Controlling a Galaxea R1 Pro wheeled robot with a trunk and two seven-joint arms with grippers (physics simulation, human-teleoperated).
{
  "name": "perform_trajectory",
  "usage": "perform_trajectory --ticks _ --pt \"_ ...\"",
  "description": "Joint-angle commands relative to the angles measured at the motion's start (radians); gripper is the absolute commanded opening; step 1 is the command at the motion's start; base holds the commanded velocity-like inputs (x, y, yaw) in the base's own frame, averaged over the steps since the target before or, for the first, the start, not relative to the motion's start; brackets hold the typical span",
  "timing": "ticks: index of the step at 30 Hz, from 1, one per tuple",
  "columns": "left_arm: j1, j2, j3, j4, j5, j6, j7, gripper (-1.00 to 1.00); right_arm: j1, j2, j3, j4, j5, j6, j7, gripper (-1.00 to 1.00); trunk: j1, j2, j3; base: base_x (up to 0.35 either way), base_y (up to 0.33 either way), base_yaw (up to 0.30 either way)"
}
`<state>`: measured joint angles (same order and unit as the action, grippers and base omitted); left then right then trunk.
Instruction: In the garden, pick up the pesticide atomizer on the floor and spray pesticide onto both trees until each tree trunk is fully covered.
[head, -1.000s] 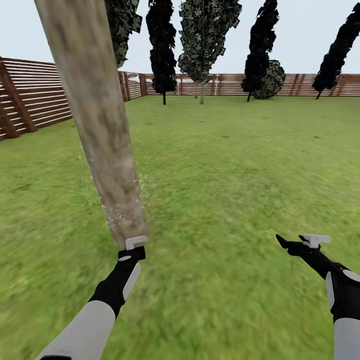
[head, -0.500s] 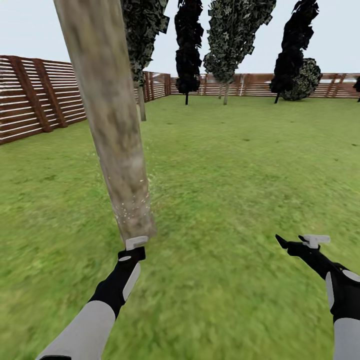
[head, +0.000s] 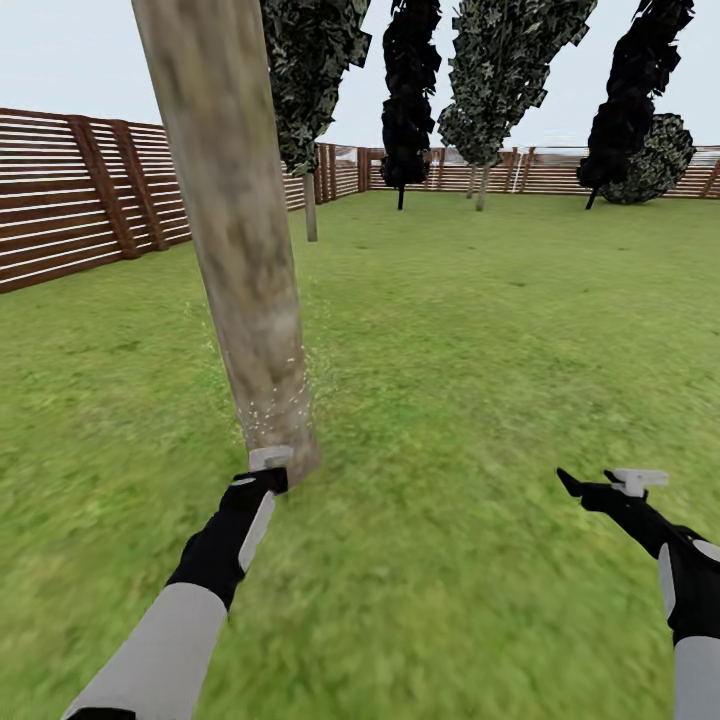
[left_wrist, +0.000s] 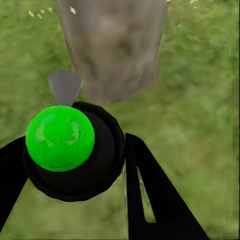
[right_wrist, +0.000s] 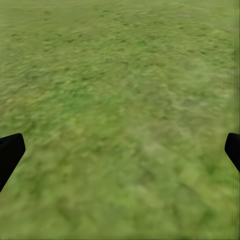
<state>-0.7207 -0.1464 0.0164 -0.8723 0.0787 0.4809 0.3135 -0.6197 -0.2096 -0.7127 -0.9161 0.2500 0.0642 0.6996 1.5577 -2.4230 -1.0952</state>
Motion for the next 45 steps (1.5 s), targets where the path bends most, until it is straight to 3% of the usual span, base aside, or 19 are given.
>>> perform_trajectory --ticks 1,2,3,4,6,7,9,10,14,17,23,34,35,39,41,43,45 --pt "-0.025 0.003 0.0 -0.057 -0.002 0.068 -0.038 -1.0 0.0 0.0 0.0 -0.003 0.0 0.001 0.001 1.0 0.0 0.0 0.0 0.0 0.0 0.0" --pt "-0.047 0.005 0.001 -0.078 -0.004 0.117 -0.063 -1.0 0.0 -0.001 0.0 -0.004 0.0 0.001 0.001 1.0 0.0 0.0 0.0 0.0 0.0 0.0" --pt "-0.111 0.021 0.0 -0.097 -0.004 0.219 -0.091 -1.0 0.0 -0.014 -0.002 -0.007 0.0 0.003 0.001 1.0 0.0 0.0 0.0 0.0 0.0 0.0" --pt "-0.131 0.028 0.0 -0.098 -0.005 0.231 -0.102 -1.0 0.0 -0.042 -0.001 -0.006 -0.002 0.004 0.002 1.0 0.0 0.0 0.0 0.0 0.0 0.0" --pt "-0.17 0.059 0.001 -0.103 -0.004 0.259 -0.135 -1.0 0.0 -0.068 -0.002 -0.005 -0.003 0.007 0.003 1.0 0.0 0.0 0.0 0.0 0.0 0.0" --pt "-0.181 0.072 0.002 -0.112 -0.002 0.289 -0.146 -1.0 0.0 -0.071 -0.002 -0.005 -0.003 0.008 0.003 1.0 0.0 0.0 0.0 0.0 0.0 0.0" --pt "-0.223 0.12 0.003 -0.194 0.002 0.417 -0.191 -1.0 0.0 -0.073 -0.002 -0.006 -0.003 0.008 0.002 1.0 0.0 0.0 0.0 0.0 0.0 0.0" --pt "-0.252 0.129 0.003 -0.204 0.002 0.457 -0.198 -1.0 0.0 -0.074 -0.002 -0.007 -0.003 0.008 0.002 1.0 0.0 0.0 0.0 0.0 0.0 0.0" --pt "-0.33 0.141 0.004 -0.215 0.004 0.518 -0.207 -1.0 0.0 -0.073 -0.001 -0.007 -0.004 0.008 0.001 1.0 0.0 0.0 0.0 0.0 0.0 0.0" --pt "-0.369 0.145 0.006 -0.219 0.005 0.53 -0.24 -1.0 0.0 -0.071 0.002 -0.007 -0.004 0.008 0.001 1.0 0.0 0.0 0.0 0.0 0.0 0.0" --pt "-0.357 0.14 -0.002 -0.275 0.004 0.53 -0.252 -1.0 0.0 -0.071 0.002 -0.007 -0.003 0.008 0.003 1.0 0.0 0.0 0.0 -0.121 -0.041 0.0" --pt "-0.352 0.132 0.003 -0.264 0.002 0.523 -0.248 -1.0 0.0 -0.071 0.001 -0.007 -0.004 0.006 0.003 1.0 0.0 0.0 0.0 -0.027 -0.249 0.11" --pt "-0.342 0.132 0.003 -0.258 0.003 0.52 -0.249 -1.0 0.0 -0.071 0.001 -0.007 -0.004 0.006 0.003 1.0 0.0 0.0 0.0 -0.177 -0.19 0.002" --pt "-0.219 0.131 0.005 -0.248 0.005 0.509 -0.252 -1.0 0.0 -0.071 0.004 -0.007 -0.005 0.006 0.003 1.0 0.0 0.0 0.0 -0.079 -0.055 0.0" --pt "-0.194 0.131 0.005 -0.239 0.004 0.507 -0.252 -1.0 0.0 -0.071 0.003 -0.007 -0.005 0.006 0.003 1.0 0.0 0.0 0.0 -0.003 -0.002 0.0" --pt "-0.212 0.134 0.005 -0.239 0.003 0.514 -0.248 -1.0 0.0 -0.071 0.002 -0.007 -0.005 0.006 0.003 1.0 0.0 0.0 0.0 0.0 0.0 0.0" --pt "-0.322 0.134 0.007 -0.244 0.002 0.526 -0.245 -1.0 0.0 -0.071 0.001 -0.007 -0.005 0.006 0.003 1.0 0.0 0.0 0.0 0.0 0.0 0.0"
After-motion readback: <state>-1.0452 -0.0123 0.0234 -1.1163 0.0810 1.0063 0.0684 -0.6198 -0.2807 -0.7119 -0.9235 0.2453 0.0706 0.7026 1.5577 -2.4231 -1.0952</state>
